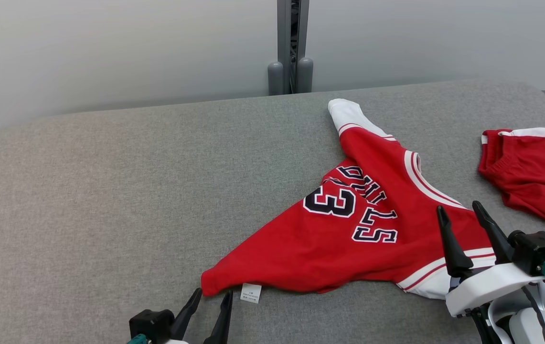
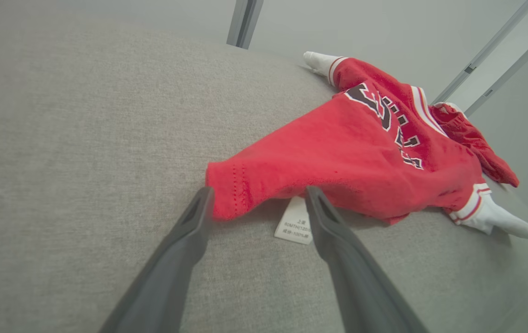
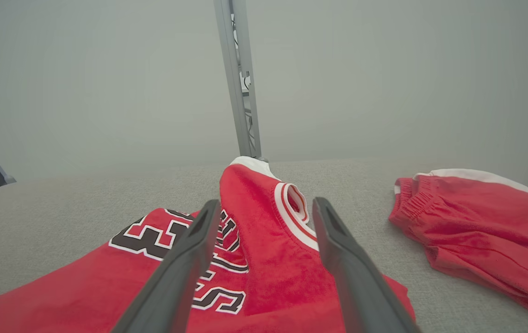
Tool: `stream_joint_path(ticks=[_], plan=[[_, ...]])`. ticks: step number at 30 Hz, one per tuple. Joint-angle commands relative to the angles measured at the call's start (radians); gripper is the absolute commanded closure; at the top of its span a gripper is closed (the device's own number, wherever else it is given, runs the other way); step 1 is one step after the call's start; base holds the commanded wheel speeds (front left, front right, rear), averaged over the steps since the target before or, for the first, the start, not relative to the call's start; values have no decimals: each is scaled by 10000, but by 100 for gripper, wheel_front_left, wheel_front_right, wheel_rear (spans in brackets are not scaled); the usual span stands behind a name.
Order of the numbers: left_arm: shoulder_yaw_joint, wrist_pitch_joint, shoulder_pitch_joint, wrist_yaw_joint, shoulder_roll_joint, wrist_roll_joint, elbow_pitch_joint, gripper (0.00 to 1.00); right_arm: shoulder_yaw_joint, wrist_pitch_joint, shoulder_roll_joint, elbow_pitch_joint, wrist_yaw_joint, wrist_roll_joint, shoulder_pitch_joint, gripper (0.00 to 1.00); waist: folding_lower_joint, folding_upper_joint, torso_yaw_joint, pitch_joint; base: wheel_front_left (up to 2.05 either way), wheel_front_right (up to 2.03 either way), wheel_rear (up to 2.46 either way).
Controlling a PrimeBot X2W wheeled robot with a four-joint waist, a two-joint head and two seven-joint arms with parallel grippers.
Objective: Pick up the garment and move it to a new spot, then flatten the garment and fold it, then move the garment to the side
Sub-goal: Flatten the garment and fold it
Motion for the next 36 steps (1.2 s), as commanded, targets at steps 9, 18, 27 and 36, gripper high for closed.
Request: stream_joint_path(ticks=[9,18,27,36], plan=[[-41,-35,-531,-13,46,-309,776,0,-86,73,97,-72,4,-101,93,0,0,0,-11,174,0,0,0],[-168,-35,-813,-130,53,-1235,1011,0,-55,77,108,17,4,-84,24,0,0,0,-51,316,0,0,0],[-440,-35,-1012,-215,47,-1336,933,0,-110,83,147,56,4,-132,-82,0,0,0,-71,460,0,0,0],[-495,-35,-1072,-211,49,-1284,757,100,-153,73,200,181,4,-188,-110,0,0,0,-91,547,0,0,0]])
